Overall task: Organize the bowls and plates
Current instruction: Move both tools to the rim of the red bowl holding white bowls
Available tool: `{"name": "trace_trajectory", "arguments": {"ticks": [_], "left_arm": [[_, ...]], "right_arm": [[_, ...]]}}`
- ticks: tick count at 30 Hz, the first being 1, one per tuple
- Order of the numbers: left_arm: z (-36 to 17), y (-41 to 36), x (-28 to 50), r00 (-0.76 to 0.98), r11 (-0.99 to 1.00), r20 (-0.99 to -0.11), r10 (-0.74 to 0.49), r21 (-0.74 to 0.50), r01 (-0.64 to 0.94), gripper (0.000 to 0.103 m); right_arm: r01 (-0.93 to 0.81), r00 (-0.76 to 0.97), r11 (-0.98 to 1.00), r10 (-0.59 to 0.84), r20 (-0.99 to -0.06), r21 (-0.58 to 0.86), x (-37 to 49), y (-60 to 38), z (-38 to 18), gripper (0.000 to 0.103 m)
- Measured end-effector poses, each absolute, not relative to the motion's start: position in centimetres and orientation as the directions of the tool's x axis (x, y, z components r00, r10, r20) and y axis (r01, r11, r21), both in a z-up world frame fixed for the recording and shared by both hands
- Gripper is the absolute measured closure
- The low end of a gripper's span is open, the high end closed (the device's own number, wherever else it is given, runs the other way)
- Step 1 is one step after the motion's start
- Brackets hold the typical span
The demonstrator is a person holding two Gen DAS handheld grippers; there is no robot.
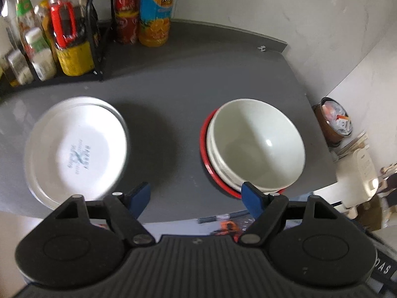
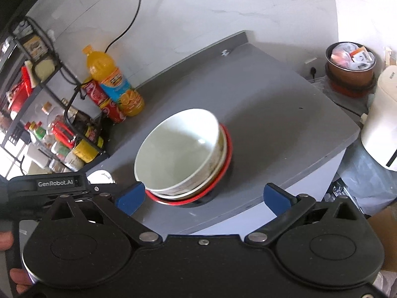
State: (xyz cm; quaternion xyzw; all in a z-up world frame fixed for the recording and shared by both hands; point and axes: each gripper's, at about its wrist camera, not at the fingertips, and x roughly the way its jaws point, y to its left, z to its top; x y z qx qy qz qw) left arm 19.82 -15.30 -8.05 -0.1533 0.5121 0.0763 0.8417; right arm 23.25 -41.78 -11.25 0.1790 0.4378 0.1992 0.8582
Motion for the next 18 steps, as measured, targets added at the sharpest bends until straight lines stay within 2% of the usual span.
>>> {"name": "trace_trajectory", "arguments": {"ticks": [9,18], "left_arm": [[-8.5,-17.0,22.3,0.473,0.933,-0.880,-0.026,-0.192,-0.305,0.024],[-9.7,-17.7,25.2,0.479,0.935,-0.877,-0.009,-0.177,-0.307,0.025]], "right_arm": [[-0.126,0.534,0.843,0.501,-0.681,0.522,26.2,-44.5,-12.4,0.000],[-0.121,0.486,0.799,0.565,-0.667,0.589,29.5,-44.3,-14.4,0.001]]}}
